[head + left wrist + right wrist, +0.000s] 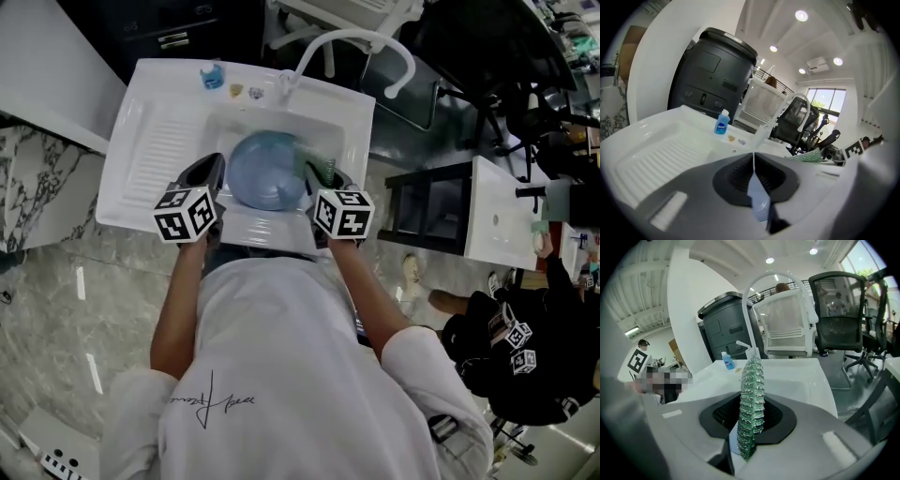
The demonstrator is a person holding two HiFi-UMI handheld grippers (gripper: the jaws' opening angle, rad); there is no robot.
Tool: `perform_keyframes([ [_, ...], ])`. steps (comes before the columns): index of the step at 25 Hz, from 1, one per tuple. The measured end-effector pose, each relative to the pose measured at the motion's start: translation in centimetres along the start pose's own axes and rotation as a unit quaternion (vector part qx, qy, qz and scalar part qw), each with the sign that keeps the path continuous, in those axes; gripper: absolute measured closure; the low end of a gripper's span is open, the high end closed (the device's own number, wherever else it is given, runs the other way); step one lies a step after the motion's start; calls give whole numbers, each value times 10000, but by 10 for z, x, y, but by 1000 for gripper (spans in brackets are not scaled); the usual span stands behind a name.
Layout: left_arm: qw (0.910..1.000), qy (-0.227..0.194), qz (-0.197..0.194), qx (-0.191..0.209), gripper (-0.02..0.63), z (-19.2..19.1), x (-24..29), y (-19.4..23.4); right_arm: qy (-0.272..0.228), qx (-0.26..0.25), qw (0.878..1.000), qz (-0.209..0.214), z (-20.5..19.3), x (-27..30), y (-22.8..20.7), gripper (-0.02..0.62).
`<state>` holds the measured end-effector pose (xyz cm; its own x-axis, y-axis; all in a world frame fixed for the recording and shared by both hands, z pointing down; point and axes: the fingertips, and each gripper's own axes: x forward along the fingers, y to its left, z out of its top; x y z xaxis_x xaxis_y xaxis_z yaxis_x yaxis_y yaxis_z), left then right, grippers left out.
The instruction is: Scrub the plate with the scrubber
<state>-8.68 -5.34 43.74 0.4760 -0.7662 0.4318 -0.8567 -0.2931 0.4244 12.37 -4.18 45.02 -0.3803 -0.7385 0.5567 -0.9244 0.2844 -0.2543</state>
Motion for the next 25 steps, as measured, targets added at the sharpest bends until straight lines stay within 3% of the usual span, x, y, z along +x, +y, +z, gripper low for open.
perform_keyframes([
  [9, 9983, -418, -226, 327, 551, 36, -32, -39, -706, 114, 9974, 76, 43, -38, 3, 522],
  [18, 9927, -880, -66, 817, 551, 68, -56, -64, -1197, -261, 9923, 184, 78, -67, 8, 522],
  [25, 9899, -1221, -96, 715, 552, 86, -75, -83, -1558, -368, 9866, 319, 102, -93, 9, 523],
])
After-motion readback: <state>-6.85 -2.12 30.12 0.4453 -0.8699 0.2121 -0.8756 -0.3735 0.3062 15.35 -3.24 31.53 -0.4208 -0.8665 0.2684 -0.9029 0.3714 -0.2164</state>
